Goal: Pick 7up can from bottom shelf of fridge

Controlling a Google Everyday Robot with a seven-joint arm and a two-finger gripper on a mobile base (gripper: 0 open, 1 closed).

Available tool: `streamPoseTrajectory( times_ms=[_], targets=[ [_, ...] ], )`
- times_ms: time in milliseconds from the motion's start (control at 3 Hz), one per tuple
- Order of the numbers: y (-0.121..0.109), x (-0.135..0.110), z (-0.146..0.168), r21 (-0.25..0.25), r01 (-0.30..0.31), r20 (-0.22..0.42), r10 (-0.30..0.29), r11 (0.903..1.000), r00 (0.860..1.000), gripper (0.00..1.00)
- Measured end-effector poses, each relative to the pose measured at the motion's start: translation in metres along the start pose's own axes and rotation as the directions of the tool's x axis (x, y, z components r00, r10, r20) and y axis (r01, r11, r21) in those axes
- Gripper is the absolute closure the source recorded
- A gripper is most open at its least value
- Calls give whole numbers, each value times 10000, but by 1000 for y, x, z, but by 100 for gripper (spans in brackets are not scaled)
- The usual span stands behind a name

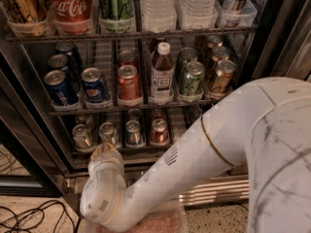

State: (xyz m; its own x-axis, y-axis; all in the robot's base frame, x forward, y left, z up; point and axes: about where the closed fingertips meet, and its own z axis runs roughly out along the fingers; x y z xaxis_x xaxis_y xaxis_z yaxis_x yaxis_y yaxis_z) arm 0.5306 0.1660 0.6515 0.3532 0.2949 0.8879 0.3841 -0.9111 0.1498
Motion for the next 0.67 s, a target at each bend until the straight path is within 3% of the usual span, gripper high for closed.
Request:
streamPoseTrajectory(
  times_ms=[667],
  targets=[
    [4, -23, -6, -76, -287, -1290, 274, 9996, 9913, 100]
  ],
)
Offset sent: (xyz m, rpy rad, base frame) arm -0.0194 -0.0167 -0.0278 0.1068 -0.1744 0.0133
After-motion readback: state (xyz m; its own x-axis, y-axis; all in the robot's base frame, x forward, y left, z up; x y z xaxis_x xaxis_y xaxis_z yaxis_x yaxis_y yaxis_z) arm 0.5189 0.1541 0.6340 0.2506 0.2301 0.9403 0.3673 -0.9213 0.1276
